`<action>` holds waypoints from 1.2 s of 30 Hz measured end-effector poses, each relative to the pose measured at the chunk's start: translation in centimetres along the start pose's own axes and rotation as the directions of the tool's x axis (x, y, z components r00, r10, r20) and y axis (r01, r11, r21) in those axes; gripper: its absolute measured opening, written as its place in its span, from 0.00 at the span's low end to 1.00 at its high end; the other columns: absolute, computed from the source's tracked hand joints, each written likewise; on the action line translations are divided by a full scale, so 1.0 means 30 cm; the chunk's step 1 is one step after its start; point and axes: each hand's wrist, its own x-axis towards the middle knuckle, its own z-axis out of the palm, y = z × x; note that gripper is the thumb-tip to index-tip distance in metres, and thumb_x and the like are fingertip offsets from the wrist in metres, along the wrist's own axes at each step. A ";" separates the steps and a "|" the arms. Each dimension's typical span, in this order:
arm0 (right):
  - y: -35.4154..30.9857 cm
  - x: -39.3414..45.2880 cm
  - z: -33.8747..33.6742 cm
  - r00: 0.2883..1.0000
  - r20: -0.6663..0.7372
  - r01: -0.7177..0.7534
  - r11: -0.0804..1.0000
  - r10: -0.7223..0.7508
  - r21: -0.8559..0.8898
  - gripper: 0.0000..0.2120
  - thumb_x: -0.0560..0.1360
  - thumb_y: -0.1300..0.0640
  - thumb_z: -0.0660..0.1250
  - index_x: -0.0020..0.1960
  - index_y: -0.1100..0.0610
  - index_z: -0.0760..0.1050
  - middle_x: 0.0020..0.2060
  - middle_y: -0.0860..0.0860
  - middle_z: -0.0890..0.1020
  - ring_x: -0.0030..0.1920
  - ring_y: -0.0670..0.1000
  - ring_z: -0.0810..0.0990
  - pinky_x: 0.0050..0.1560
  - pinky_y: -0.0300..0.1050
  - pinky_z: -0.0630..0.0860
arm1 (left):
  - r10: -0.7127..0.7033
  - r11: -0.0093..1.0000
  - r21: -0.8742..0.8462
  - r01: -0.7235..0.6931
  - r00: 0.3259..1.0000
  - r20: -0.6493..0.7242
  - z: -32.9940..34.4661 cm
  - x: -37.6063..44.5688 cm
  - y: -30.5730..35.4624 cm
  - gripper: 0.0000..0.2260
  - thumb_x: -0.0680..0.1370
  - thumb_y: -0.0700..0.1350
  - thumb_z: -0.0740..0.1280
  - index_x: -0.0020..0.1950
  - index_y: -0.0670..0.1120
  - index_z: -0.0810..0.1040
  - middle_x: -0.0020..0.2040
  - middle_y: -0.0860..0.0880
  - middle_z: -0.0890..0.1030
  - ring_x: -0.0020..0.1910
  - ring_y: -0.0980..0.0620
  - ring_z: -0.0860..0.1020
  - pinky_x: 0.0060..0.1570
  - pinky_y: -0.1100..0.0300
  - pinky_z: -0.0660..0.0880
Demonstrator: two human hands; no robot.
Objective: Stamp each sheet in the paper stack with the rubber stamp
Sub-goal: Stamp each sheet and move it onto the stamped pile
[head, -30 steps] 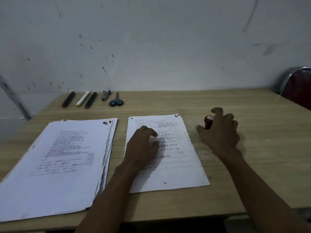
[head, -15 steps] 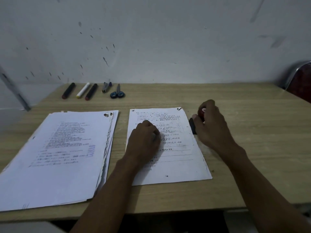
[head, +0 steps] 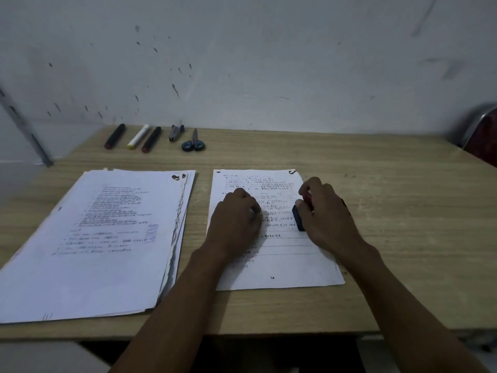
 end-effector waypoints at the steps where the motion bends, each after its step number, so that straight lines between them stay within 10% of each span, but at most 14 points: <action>1: 0.000 -0.001 0.002 1.000 0.003 0.002 1.000 -0.001 -0.007 0.07 0.80 0.55 0.61 0.57 0.55 0.68 0.48 0.52 0.73 0.44 0.53 0.76 0.43 0.50 0.74 | 0.000 1.000 -0.001 0.000 1.000 0.000 0.000 -0.001 -0.001 0.04 0.74 0.43 0.68 0.46 0.45 0.81 0.49 0.48 0.77 0.48 0.47 0.75 0.47 0.50 0.73; 16: -0.085 0.118 -0.014 0.975 0.083 -0.172 0.938 0.205 -0.301 0.20 0.78 0.37 0.54 0.54 0.52 0.73 0.51 0.52 0.78 0.53 0.57 0.76 0.48 0.49 0.68 | -0.016 1.000 0.027 0.016 1.000 -0.009 -0.001 0.005 0.010 0.04 0.74 0.44 0.68 0.46 0.45 0.81 0.48 0.47 0.77 0.48 0.46 0.76 0.47 0.50 0.73; 25: -0.129 0.101 -0.003 0.969 0.120 -0.140 0.882 0.215 -0.450 0.03 0.74 0.63 0.60 0.43 0.57 0.67 0.40 0.53 0.70 0.43 0.57 0.73 0.43 0.47 0.67 | -0.004 1.000 0.019 0.004 1.000 -0.010 -0.003 0.002 0.005 0.04 0.74 0.44 0.68 0.46 0.44 0.81 0.48 0.48 0.77 0.48 0.47 0.75 0.47 0.51 0.73; 36: -0.117 0.114 0.008 0.968 0.131 -0.146 0.909 0.212 -0.391 0.02 0.74 0.63 0.60 0.44 0.59 0.67 0.42 0.55 0.70 0.45 0.58 0.72 0.43 0.48 0.68 | -0.034 0.999 0.007 0.034 0.999 0.002 -0.009 0.003 0.013 0.05 0.75 0.43 0.68 0.47 0.44 0.81 0.50 0.47 0.77 0.50 0.46 0.75 0.50 0.49 0.73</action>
